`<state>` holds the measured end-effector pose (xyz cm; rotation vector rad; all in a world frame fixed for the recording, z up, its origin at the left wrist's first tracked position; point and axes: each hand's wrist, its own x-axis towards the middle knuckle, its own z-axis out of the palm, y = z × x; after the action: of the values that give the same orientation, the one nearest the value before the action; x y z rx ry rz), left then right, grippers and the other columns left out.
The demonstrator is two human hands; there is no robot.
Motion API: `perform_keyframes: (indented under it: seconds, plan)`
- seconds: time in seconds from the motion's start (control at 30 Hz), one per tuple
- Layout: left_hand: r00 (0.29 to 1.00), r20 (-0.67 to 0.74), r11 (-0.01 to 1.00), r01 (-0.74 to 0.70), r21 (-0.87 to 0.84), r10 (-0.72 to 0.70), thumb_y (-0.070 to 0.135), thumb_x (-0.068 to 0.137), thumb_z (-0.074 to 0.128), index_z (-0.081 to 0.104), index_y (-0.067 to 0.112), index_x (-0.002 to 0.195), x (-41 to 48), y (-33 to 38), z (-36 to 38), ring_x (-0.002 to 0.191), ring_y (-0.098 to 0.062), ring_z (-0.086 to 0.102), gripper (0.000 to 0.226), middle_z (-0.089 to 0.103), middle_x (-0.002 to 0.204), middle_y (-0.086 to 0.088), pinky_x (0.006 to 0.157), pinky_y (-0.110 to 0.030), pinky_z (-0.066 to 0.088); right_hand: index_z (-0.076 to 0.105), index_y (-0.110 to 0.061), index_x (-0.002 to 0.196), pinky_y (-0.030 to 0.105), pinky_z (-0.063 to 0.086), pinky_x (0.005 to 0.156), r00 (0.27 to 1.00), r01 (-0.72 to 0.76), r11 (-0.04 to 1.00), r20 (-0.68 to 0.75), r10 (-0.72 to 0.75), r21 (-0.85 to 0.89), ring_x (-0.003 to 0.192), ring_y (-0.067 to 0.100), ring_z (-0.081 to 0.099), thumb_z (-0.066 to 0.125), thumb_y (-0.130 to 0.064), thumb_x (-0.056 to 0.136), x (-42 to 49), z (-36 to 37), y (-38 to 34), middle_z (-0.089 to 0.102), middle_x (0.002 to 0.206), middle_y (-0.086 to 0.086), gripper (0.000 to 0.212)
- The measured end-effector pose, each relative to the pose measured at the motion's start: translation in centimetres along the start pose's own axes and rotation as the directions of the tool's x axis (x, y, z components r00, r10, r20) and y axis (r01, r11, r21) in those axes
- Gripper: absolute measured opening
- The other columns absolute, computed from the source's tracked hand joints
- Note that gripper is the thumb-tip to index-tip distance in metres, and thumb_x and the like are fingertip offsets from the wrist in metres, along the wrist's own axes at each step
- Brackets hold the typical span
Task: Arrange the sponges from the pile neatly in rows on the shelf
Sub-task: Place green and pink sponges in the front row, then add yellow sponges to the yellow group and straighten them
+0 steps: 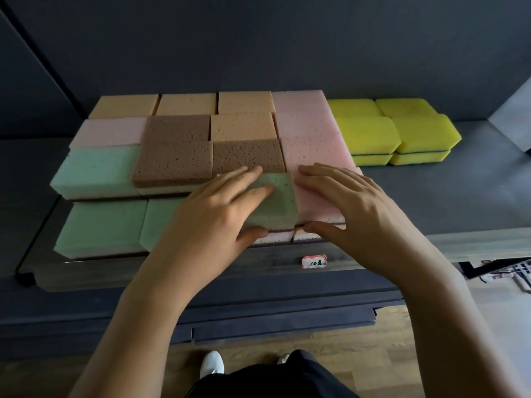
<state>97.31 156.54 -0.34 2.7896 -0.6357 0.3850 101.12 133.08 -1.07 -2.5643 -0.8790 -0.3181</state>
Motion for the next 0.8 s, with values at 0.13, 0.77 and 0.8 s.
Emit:
perform_keyframes:
  seconds: [0.13, 0.77, 0.8]
  plan:
    - [0.999, -0.014, 0.999, 0.03, 0.016, -0.03, 0.023, 0.072, 0.081, 0.06, 0.01, 0.129, 0.0, 0.4, 0.1, 0.132, -0.027, 0.048, 0.062, 0.05, 0.144, -0.009, 0.106, -0.044, 0.042, 0.056, -0.017, 0.134, 0.029, 0.027, 0.112, 1.0, 0.0, 1.0, -0.015, -0.001, -0.007, 0.136, 0.015, 0.043, 0.083, -0.031, 0.075, -0.1, 0.3, 0.0, 0.052, 0.144, -0.005, 0.067]
    - [0.977, -0.163, 0.987, 0.147, 0.063, -0.135, 0.039, 0.09, 0.061, 0.055, 0.014, 0.134, -4.2, -0.1, -3.4, 0.135, -0.023, 0.041, 0.051, 0.045, 0.145, -0.004, 0.107, -0.045, 0.041, 0.058, -0.015, 0.129, 0.047, 0.04, 0.108, 0.988, 0.097, 0.993, -0.125, -0.088, 0.062, 0.133, 0.024, 0.045, 0.063, -0.043, 0.089, 2.1, -0.7, -4.5, 0.054, 0.139, 0.003, 0.05]
    - [0.972, -0.179, 0.984, 0.164, 0.067, -0.15, 0.038, 0.09, 0.061, 0.055, 0.015, 0.133, -5.2, -0.7, -4.0, 0.132, -0.022, 0.044, 0.049, 0.048, 0.142, -0.002, 0.105, -0.044, 0.042, 0.059, -0.015, 0.129, 0.045, 0.043, 0.105, 0.984, 0.121, 0.989, -0.139, -0.108, 0.082, 0.13, 0.023, 0.048, 0.065, -0.039, 0.089, 2.6, -0.3, -5.7, 0.055, 0.137, 0.002, 0.047]
